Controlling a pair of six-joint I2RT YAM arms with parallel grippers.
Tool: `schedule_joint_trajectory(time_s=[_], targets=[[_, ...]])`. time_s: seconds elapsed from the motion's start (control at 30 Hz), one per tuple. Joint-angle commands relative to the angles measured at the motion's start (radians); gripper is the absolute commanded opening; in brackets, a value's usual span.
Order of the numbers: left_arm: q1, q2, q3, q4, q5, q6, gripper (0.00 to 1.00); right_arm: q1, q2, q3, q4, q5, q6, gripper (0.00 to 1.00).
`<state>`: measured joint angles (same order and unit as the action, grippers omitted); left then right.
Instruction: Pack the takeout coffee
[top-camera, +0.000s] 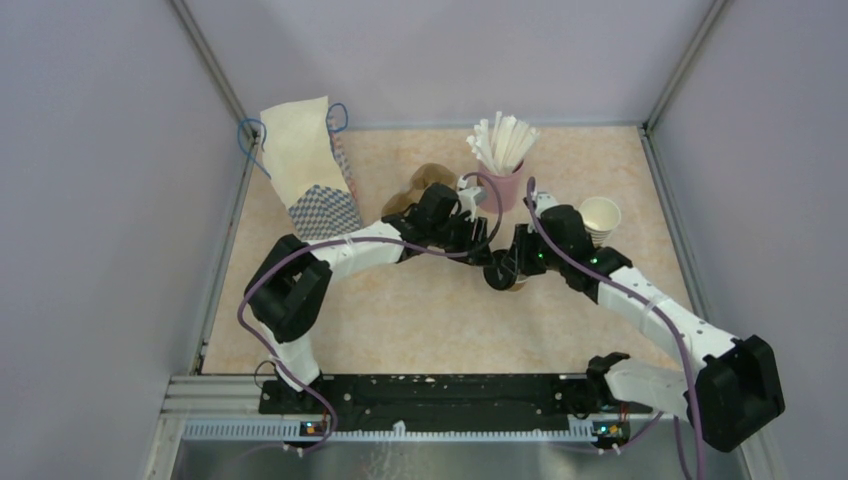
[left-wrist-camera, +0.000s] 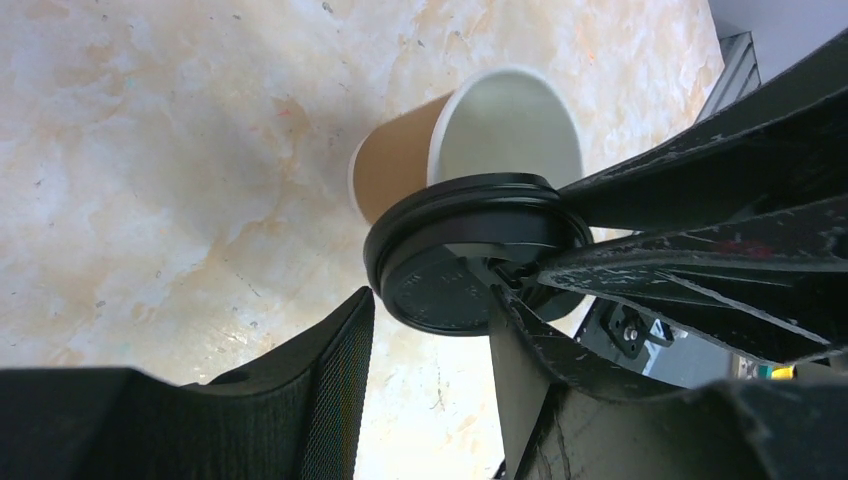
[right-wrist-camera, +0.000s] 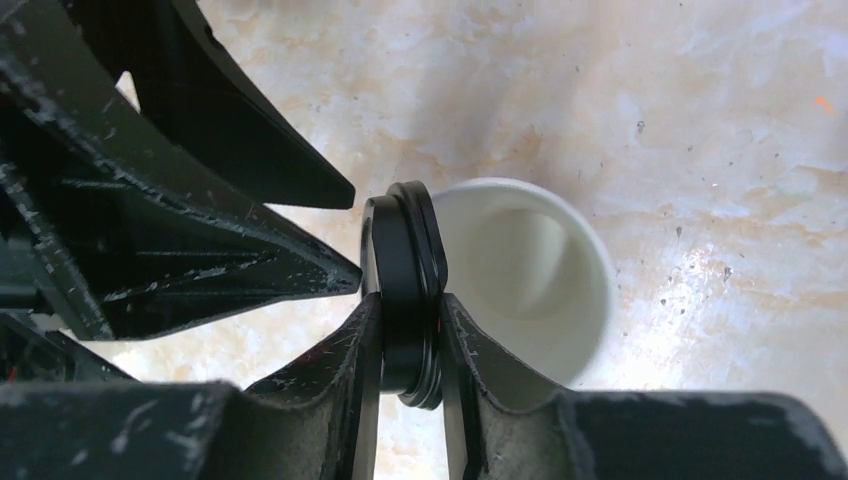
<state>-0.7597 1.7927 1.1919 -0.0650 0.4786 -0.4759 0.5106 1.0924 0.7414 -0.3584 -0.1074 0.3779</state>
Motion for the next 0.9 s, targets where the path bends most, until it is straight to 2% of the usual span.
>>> schedule_joint_trajectory(time_s=[0.0,0.37,0.5,0.63,0.87], targets=[[-0.003,-0.007,0.051,-0.019,-0.008,0.020,0.52,0.010,0.034,0.010,0.033,-0.012,-0.005,0.21],[-0.003,-0.167,-0.007,-0.033,-0.095,0.019,0.52,-0.045,-0.056,0.007,0.088,-0.113,0.057,0.17],[-0.003,-0.231,-0.049,-0.014,-0.146,0.022,0.53,-0.096,-0.108,0.027,0.069,-0.097,0.068,0.17],[-0.003,-0.249,-0.077,-0.001,-0.163,0.035,0.55,-0.159,-0.152,0.075,-0.006,-0.022,0.040,0.17],[-0.003,-0.205,-0.091,0.001,-0.140,0.066,0.57,-0.163,-0.156,0.170,-0.127,0.254,-0.033,0.17]])
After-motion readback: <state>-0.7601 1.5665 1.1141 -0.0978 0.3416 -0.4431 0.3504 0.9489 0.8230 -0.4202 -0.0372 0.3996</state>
